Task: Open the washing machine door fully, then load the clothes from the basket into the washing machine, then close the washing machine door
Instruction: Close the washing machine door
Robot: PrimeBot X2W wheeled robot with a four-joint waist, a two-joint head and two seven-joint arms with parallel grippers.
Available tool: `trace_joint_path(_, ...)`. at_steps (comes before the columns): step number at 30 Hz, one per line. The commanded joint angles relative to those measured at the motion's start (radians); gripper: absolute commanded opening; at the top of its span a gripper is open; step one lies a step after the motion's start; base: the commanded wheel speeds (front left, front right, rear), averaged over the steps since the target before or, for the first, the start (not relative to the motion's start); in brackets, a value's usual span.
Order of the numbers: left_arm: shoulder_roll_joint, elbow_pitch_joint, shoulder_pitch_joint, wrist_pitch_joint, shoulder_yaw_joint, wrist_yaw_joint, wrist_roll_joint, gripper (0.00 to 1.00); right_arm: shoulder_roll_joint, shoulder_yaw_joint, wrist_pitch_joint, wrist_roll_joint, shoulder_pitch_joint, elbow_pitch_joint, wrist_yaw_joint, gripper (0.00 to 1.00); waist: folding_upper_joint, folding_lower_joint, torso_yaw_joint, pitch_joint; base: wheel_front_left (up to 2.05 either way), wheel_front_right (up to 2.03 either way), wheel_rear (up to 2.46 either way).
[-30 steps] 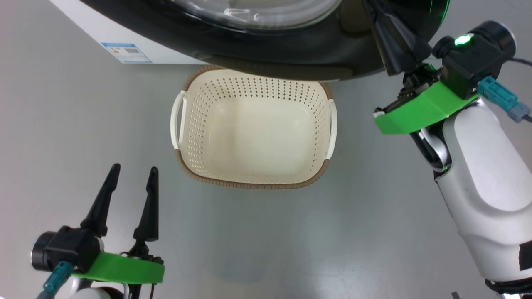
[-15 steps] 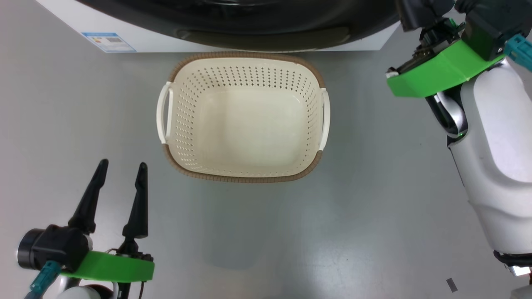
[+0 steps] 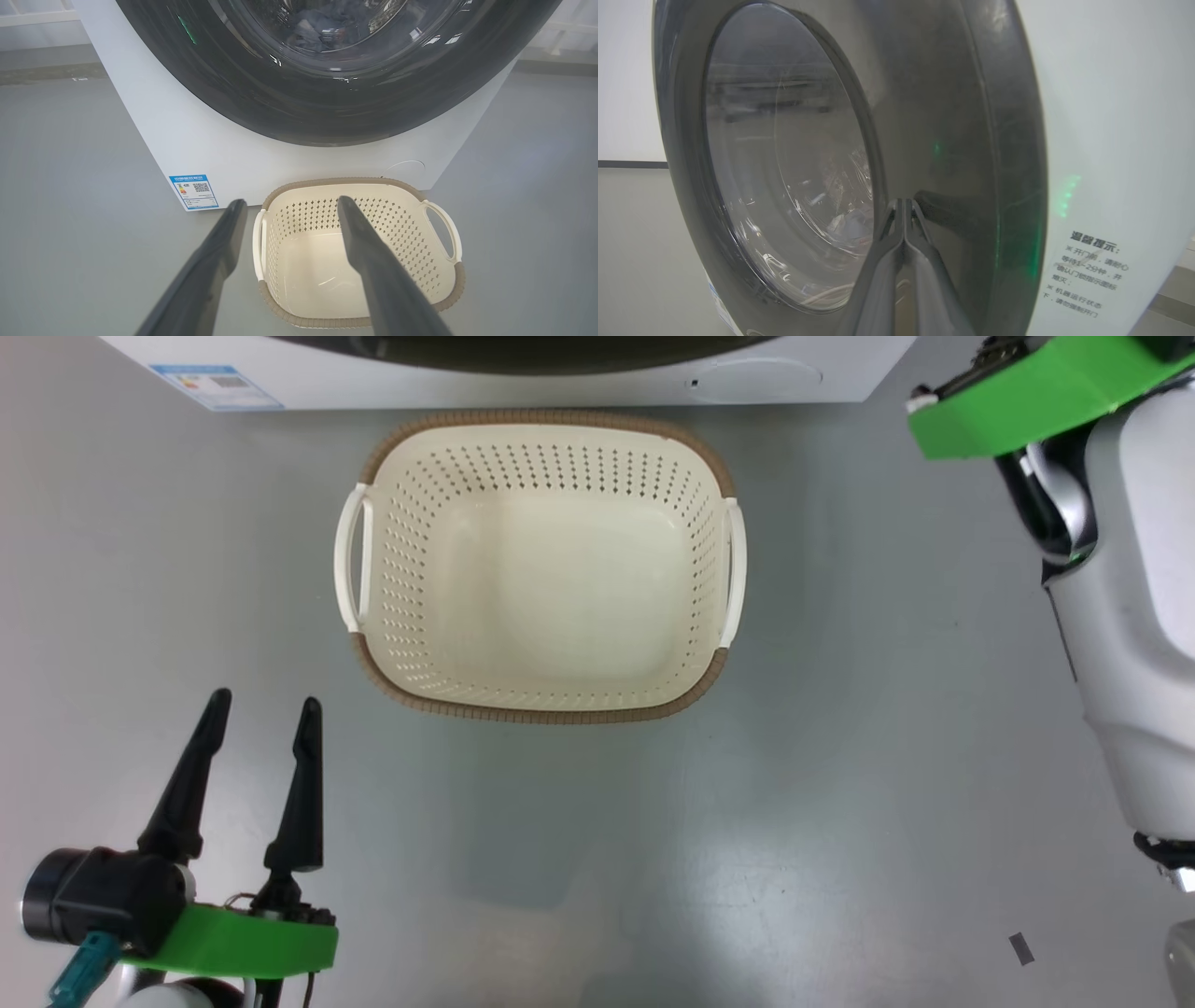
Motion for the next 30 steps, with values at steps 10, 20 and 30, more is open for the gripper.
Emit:
trace_joint_path(10, 0.022, -0.047, 0.027, -0.006, 0.049, -0.002, 0.008, 1.00, -0.011, -0.022, -0.004, -0.025, -0.091, 0.027, 0.000, 0.00, -0.0001, 0.0000, 0.008, 0.027, 0.00, 0.00, 0.00)
trace_joint_path(20, 0.022, -0.038, 0.007, -0.006, 0.050, -0.002, 0.011, 1.00, -0.015, -0.003, -0.004, -0.036, -0.084, 0.044, 0.000, 0.00, -0.0001, 0.0000, -0.006, 0.015, 0.00, 0.00, 0.00)
trace_joint_path(30, 0.017, 0.004, -0.023, -0.006, 0.055, -0.002, 0.012, 1.00, -0.013, 0.014, -0.004, -0.022, -0.004, 0.017, 0.000, 0.00, -0.0001, 0.0000, -0.034, -0.045, 0.00, 0.00, 0.00)
